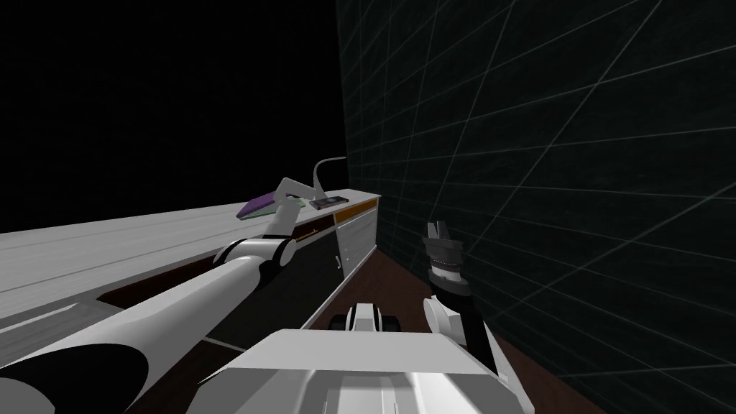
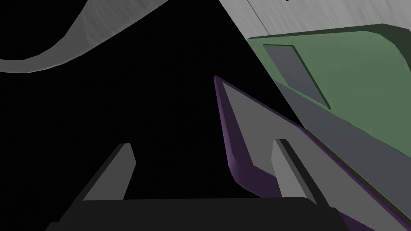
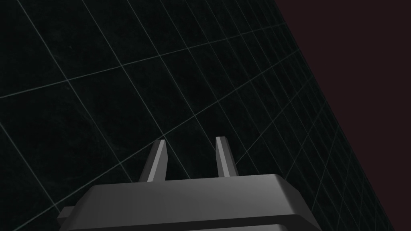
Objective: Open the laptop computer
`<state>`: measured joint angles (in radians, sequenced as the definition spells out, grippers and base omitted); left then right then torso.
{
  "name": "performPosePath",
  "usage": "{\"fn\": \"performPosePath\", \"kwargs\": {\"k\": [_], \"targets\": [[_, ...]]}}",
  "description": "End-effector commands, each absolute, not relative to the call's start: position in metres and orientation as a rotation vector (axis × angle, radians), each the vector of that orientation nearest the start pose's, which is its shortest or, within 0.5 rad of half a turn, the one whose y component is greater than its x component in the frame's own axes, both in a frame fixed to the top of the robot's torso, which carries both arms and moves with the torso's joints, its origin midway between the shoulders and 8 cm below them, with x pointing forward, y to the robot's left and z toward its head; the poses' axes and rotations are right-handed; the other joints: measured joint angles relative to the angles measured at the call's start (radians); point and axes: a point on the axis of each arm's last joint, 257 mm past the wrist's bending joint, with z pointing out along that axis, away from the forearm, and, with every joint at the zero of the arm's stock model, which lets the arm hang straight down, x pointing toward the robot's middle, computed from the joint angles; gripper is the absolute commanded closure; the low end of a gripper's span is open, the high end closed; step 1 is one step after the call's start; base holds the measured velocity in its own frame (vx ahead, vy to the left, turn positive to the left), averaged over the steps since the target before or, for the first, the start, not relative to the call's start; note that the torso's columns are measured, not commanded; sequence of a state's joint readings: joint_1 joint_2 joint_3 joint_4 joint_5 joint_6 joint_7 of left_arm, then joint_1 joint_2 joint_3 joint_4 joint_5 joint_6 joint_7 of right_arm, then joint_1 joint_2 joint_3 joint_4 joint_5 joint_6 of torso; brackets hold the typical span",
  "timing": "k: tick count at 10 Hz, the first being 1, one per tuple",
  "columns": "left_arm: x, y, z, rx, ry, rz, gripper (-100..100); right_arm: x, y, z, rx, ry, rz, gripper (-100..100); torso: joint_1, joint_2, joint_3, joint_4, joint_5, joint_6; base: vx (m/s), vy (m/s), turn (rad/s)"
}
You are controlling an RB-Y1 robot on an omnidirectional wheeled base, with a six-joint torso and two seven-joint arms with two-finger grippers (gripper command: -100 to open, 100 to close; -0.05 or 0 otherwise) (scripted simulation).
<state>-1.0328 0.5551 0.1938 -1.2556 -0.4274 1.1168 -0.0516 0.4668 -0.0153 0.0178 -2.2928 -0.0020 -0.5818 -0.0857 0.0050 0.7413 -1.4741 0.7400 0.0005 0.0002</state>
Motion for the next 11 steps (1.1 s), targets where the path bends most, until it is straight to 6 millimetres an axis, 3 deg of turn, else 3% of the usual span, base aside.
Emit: {"fn": "performPosePath", "kwargs": {"k": [1, 7, 8, 9, 11], "targets": [[0.625, 0.517, 0.141, -1.313, 1.072, -0.133, -100, 0.329, -0.265, 0.055, 0.578, 0.517, 1.442, 0, -0.001, 0.002, 0.002, 0.001, 0.0, -0.002, -0.1, 0.132, -0.267], [0.59, 0.557, 0.173, -1.402, 0.952, -0.013, -100, 0.329, -0.265, 0.055, 0.578, 0.517, 1.442, 0, -0.008, -0.002, -0.001, 0.0, -0.003, 0.0, -0.104, 0.109, -0.278], [0.592, 0.554, 0.167, -1.394, 0.968, -0.024, -100, 0.329, -0.265, 0.055, 0.578, 0.517, 1.442, 0, -0.008, -0.001, -0.001, 0.0, -0.003, 0.001, -0.055, 0.043, -0.074], [0.591, 0.555, 0.169, -1.395, 0.963, -0.023, 0, 0.329, -0.265, 0.055, 0.578, 0.517, 1.442, 0, -0.009, -0.005, -0.002, -0.002, -0.001, -0.001, -0.005, 0.013, 0.014], [0.59, 0.555, 0.171, -1.392, 0.959, -0.024, 0, 0.329, -0.265, 0.055, 0.578, 0.517, 1.442, 0, -0.006, -0.008, -0.005, -0.004, 0.0, 0.001, -0.007, 0.001, 0.009]]}}
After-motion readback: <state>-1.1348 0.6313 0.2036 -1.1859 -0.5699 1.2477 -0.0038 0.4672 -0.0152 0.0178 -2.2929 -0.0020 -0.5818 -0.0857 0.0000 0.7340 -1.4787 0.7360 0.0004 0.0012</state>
